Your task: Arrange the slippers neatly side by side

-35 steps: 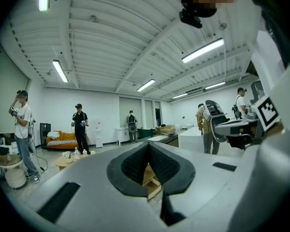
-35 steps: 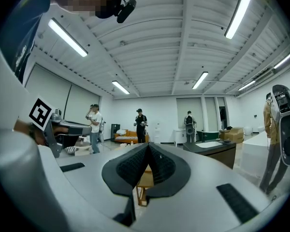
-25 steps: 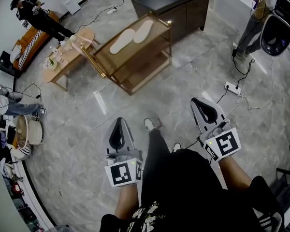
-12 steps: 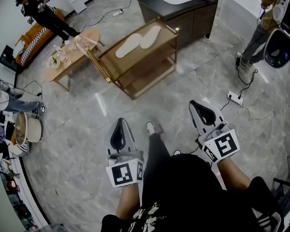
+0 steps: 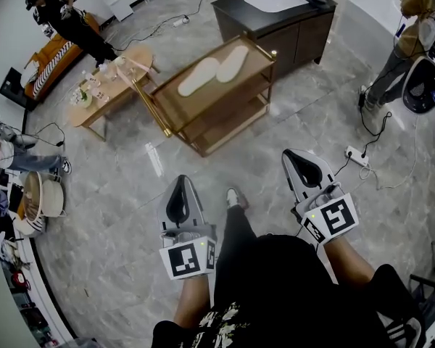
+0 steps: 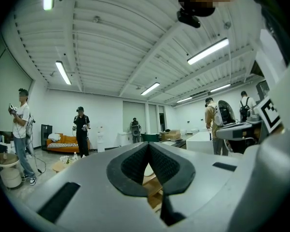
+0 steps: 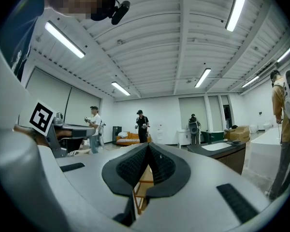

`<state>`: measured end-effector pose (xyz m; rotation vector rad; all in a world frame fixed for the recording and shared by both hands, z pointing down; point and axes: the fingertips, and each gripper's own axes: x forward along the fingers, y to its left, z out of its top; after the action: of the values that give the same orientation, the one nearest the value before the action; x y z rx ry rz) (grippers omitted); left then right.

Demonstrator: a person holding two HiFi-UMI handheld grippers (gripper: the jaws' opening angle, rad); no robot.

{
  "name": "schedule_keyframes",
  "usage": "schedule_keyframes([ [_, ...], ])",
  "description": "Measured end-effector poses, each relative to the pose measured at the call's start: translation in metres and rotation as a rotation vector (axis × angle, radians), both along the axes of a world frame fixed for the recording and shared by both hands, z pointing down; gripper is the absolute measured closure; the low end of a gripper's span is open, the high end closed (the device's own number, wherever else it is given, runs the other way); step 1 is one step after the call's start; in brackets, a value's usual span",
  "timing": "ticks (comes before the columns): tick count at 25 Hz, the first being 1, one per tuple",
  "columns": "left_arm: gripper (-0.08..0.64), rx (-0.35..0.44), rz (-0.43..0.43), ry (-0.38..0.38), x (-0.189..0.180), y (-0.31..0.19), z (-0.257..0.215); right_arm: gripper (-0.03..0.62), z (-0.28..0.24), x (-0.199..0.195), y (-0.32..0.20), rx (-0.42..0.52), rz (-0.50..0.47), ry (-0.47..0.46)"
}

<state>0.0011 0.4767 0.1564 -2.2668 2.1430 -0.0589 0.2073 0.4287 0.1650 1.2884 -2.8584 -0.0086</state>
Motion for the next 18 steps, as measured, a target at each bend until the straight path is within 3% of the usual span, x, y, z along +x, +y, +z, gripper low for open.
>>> schedule_keyframes([
  [18, 0.56, -0.025, 0.083, -0.008, -0.036, -0.108, 0.001, 0.601, -0.001, -0.04, -0.092, -0.015, 0.08, 0.012],
])
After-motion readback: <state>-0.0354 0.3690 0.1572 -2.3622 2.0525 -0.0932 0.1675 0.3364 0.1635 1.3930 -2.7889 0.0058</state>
